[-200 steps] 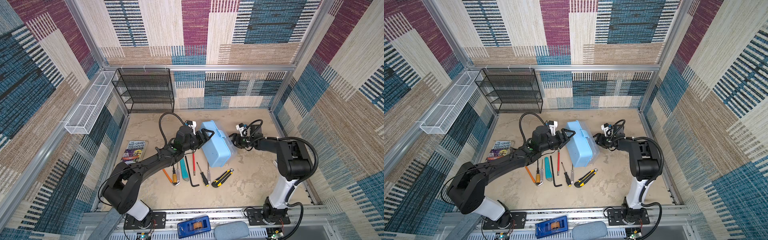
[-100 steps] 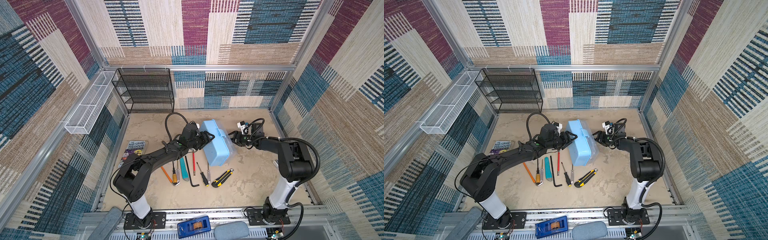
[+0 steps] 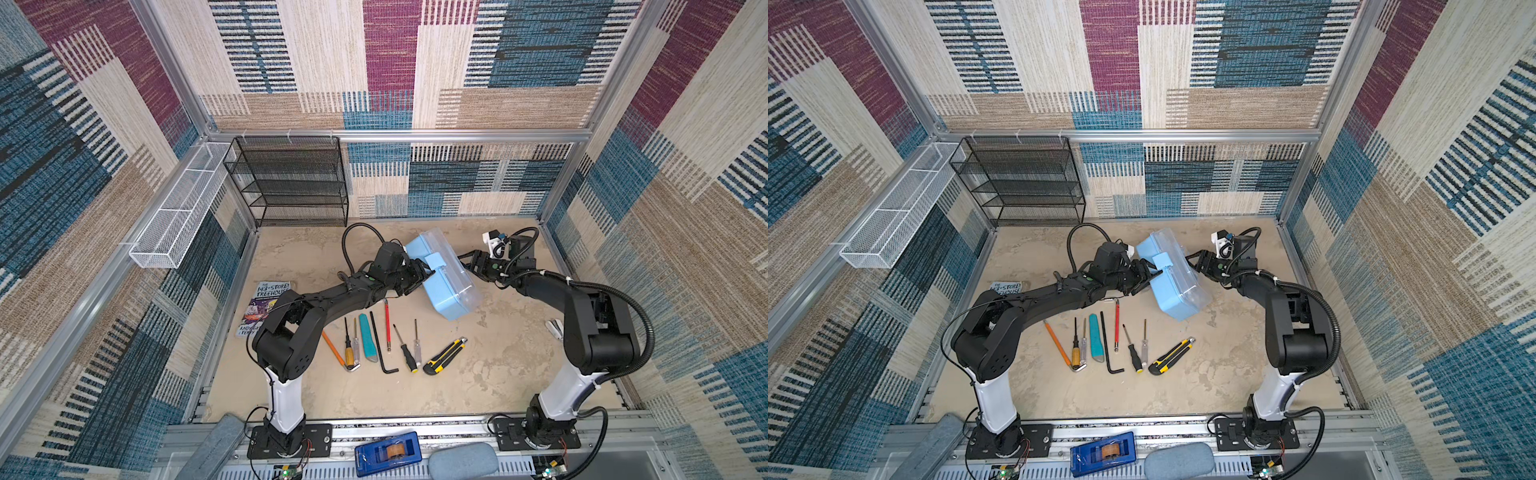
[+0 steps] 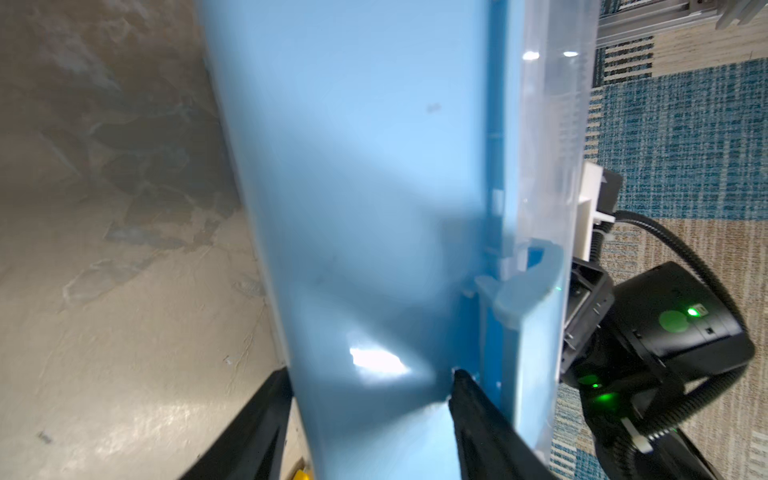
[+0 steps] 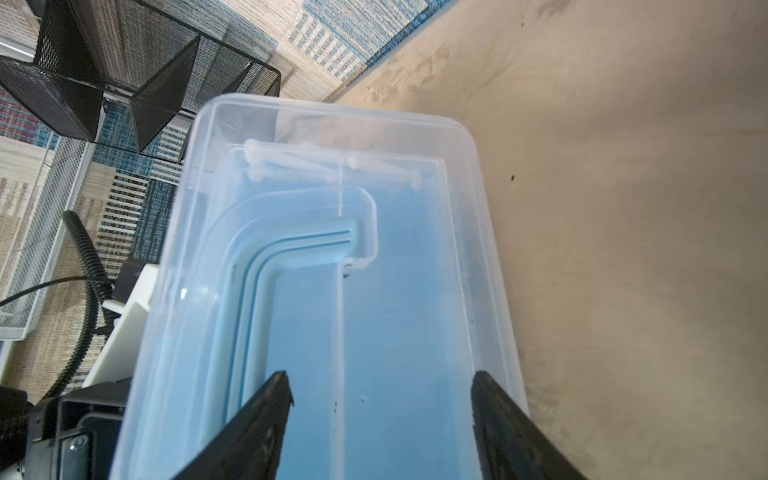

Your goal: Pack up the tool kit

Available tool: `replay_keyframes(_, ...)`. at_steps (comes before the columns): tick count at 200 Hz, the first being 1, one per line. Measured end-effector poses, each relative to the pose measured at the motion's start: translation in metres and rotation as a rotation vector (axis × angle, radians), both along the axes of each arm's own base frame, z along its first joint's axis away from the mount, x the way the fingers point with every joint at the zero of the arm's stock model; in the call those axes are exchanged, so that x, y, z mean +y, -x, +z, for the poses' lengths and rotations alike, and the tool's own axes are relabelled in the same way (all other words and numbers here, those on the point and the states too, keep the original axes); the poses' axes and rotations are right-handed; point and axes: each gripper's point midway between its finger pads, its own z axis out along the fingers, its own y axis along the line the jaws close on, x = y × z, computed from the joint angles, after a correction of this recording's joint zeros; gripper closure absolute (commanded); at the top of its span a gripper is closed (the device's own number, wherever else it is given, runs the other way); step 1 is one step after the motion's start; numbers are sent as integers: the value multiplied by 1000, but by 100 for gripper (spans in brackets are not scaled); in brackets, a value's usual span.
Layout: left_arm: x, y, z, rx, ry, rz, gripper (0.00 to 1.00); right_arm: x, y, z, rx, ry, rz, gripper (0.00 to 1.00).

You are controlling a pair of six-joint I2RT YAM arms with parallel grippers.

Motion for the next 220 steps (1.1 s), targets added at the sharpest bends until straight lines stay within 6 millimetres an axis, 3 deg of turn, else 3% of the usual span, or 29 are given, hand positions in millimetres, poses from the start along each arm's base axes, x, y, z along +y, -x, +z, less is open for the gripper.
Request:
replay_keyframes(54,4,-6,-10,-8,40,-19,37,6,4,31,-69,1,34,29)
replay_keyframes(110,45,4,-38,63,-11,40,34,12,18,31,-48,-2,72,30)
replay_keyframes(136,60,5,-39,80,-54,66,33,17,24,29,-28,4,84,30)
replay_keyframes(220,83,13,-36,98,-131,78,31,17,21,21,-43,146,79,25)
